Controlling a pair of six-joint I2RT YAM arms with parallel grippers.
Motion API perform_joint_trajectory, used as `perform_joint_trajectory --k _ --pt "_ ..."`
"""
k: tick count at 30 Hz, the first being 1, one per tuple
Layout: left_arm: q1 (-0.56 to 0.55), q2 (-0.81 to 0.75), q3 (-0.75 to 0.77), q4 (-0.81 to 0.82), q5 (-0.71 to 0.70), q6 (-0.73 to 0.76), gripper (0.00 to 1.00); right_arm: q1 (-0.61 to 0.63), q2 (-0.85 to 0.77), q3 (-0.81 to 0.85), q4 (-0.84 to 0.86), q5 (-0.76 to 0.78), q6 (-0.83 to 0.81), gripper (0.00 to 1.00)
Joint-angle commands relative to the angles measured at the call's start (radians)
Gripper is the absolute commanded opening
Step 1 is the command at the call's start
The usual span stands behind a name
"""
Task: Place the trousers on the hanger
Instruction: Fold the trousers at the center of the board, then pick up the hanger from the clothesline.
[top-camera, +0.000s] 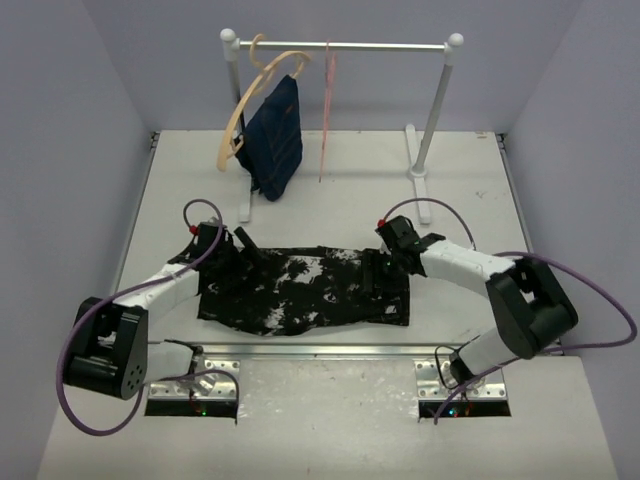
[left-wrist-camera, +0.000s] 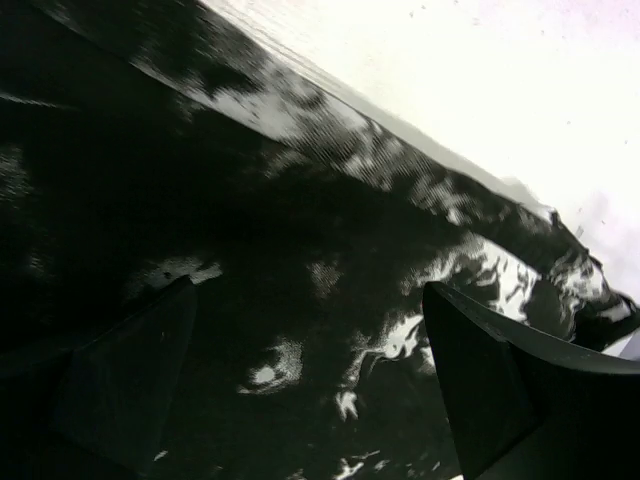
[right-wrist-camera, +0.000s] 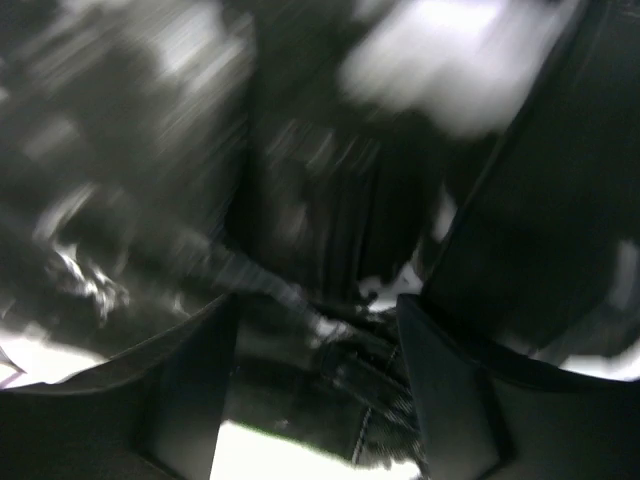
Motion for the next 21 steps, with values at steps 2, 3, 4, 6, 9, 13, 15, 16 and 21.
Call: perform_joint_trajectory --k 2,3,4,6,9,13,15,16,21 --pt "-0.003 0.03 -0.016 0.117 -0.065 -0.026 0.98 -0.183 0.179 -0.012 0.027 0.11 -0.029 0.77" --pt "-0.003 0.045 -0.01 0.128 -0.063 -0.026 1.0 -0.195 0.21 0.031 -0.001 0.143 -0.04 0.77" --pt "-0.003 0.074 -0.004 0.141 -0.067 -0.033 1.0 -0.205 0.246 0.073 -0.024 0.163 -0.061 0.78" --pt "-0.003 0.135 0.009 0.162 -0.076 -0.05 1.0 -0.232 0.331 0.18 -0.075 0.212 -0.107 0.78" --pt "-0.003 0.216 0.05 0.242 -0.068 -0.057 1.0 -0.284 0.445 0.352 -0.129 0.226 -0.152 0.78" --pt "-0.005 0.257 0.132 0.194 -0.022 -0.036 1.0 -0.307 0.489 0.508 -0.221 0.224 -0.212 0.78" --pt "-0.005 0.201 0.146 0.132 -0.023 -0.01 1.0 -0.303 0.386 0.493 -0.212 0.195 -0.217 0.78" --pt "-0.005 0.156 0.14 0.115 -0.031 0.001 1.0 -0.302 0.315 0.462 -0.188 0.187 -0.213 0.79" --pt "-0.005 -0.141 0.127 -0.044 -0.103 0.059 1.0 -0.288 0.086 0.52 -0.213 0.082 -0.215 0.83"
